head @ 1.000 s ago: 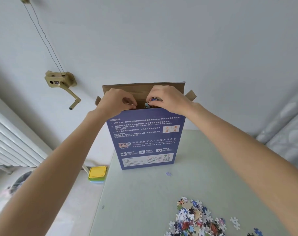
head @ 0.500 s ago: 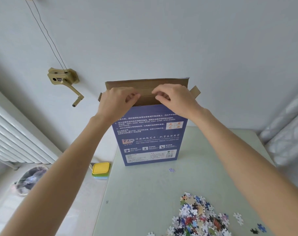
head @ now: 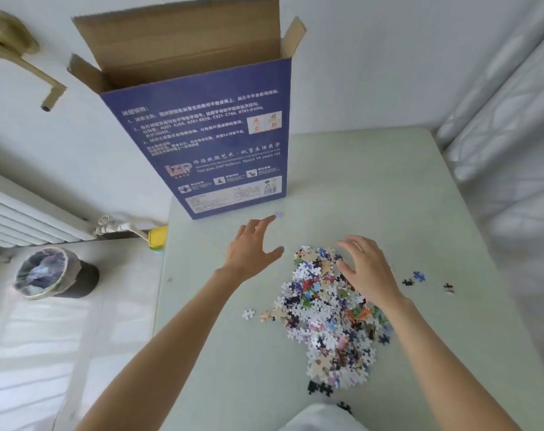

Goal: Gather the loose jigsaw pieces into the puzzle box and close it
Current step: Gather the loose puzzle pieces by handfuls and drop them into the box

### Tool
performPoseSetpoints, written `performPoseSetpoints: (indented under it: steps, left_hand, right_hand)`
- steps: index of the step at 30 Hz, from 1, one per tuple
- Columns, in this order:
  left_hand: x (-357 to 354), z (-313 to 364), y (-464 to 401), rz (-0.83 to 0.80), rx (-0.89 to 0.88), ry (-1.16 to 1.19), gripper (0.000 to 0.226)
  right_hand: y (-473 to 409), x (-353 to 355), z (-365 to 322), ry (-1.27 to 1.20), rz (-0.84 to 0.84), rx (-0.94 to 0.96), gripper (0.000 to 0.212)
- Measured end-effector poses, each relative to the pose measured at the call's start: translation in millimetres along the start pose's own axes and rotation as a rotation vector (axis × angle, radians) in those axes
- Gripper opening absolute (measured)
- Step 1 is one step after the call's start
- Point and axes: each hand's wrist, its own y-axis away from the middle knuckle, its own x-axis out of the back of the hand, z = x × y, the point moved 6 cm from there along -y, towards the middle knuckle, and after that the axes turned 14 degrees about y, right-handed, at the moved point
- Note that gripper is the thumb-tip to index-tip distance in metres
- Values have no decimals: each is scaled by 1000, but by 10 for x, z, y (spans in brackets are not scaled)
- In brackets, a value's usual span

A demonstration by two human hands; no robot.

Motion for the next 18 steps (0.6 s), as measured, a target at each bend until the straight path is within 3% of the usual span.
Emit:
performPoseSetpoints:
  steps: [5, 9, 15, 18]
  left_hand:
    - [-954, -196, -4, -292, 241, -12, 100]
    - [-1244, -114, -92, -251, 249, -15, 106]
    - [-1426, 121, -301, -279, 184, 28, 109]
    - [-1511, 194, -343, -394, 82, -96, 114]
  right_hand:
    - [416, -556, 592, -89, -334, -341, 75]
    - [423, -729, 749, -163, -390, -500, 89]
    - [193, -783, 539, -84, -336, -337, 83]
    - [207, -834, 336, -75, -405, -169, 94]
